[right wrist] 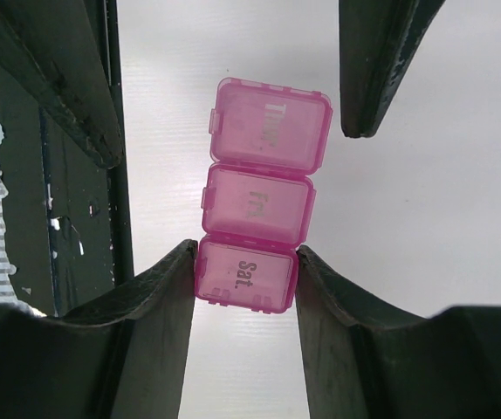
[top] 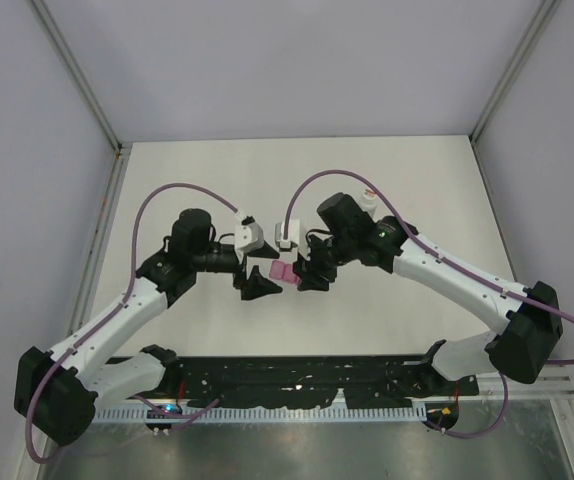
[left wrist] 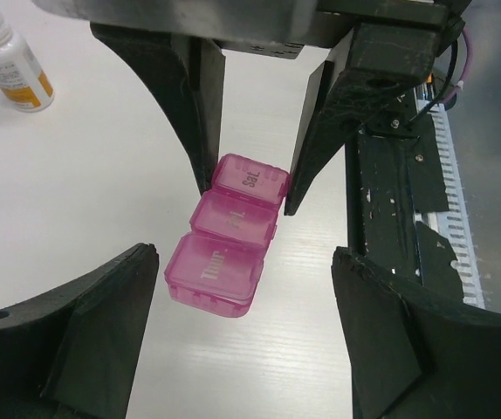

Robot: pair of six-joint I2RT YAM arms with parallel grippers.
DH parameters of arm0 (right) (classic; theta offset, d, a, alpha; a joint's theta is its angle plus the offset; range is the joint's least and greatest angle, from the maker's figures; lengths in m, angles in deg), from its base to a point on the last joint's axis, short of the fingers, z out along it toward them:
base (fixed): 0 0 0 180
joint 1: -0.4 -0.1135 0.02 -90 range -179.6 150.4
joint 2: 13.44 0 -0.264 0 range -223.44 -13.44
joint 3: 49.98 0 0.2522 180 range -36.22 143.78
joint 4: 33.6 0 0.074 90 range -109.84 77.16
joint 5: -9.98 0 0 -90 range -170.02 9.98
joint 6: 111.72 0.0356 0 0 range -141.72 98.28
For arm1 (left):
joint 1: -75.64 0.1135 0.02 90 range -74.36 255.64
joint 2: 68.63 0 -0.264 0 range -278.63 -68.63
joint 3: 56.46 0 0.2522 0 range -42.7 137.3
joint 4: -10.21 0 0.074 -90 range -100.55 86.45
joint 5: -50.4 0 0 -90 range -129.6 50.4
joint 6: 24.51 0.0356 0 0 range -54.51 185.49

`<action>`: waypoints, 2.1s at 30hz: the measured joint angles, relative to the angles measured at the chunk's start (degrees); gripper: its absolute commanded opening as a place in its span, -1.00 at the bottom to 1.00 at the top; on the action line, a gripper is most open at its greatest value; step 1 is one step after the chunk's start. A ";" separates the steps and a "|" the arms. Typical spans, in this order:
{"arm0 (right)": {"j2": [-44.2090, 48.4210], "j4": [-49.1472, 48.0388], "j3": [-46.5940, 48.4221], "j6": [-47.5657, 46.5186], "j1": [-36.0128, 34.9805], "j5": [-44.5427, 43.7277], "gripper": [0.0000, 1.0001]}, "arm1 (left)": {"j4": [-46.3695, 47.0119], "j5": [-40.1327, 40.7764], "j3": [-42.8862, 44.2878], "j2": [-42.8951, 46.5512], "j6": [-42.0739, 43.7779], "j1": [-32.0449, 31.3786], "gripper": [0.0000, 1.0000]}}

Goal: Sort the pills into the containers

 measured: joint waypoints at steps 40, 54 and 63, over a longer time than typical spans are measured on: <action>-0.17 0.04 -0.44 -0.83 -1.29 -0.42 -0.89 | 9.51 12.20 -1.42 -1.55 -2.91 0.26 0.22; -0.17 0.04 -0.44 -1.29 -1.46 -0.44 -0.89 | 9.84 12.94 -0.57 -1.73 -4.39 1.49 0.39; -0.17 0.04 -0.44 -1.38 -1.70 -0.44 -0.89 | 11.21 13.03 1.29 -3.58 -5.99 2.25 0.41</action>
